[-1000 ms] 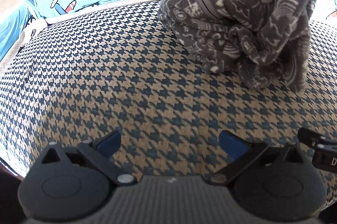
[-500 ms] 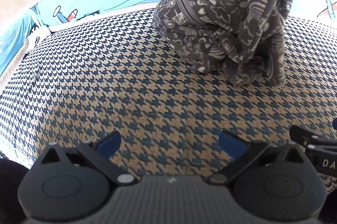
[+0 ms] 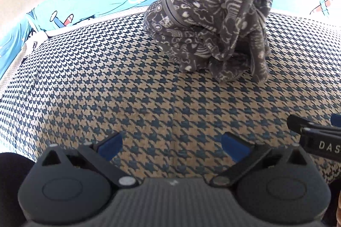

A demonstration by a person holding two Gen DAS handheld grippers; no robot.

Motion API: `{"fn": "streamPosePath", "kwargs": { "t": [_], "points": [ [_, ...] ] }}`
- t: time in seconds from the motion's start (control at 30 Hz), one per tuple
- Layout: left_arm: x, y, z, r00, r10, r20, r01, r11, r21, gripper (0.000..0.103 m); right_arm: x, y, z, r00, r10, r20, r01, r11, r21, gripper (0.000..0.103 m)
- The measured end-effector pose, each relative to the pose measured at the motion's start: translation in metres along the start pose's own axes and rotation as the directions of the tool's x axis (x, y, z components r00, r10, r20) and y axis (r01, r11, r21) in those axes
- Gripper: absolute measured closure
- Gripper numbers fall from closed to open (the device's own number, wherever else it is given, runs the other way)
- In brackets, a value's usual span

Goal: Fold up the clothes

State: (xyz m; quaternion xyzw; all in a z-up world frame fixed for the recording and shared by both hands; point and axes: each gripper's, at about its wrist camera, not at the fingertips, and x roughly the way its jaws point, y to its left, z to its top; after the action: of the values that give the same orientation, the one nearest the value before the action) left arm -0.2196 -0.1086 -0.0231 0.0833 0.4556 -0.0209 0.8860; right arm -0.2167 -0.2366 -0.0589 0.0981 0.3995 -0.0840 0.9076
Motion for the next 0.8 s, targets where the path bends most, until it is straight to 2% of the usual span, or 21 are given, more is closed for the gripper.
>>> {"fn": "streamPosePath", "kwargs": {
  "t": [0.43,0.8],
  "points": [
    [-0.027,-0.019,-0.014,1.0,-0.022,0.01,0.022,0.999,0.042,0.0,-0.006,-0.005,-0.002,1.0,0.003,0.002,-0.003,1.0,0.011,0.0],
    [-0.025,-0.001,-0.011,0.999,-0.04,0.004,0.04,0.998,0.045,0.0,-0.006,-0.002,-0.002,1.0,0.017,-0.007,-0.018,1.0,-0.007,0.0]
  ]
}}
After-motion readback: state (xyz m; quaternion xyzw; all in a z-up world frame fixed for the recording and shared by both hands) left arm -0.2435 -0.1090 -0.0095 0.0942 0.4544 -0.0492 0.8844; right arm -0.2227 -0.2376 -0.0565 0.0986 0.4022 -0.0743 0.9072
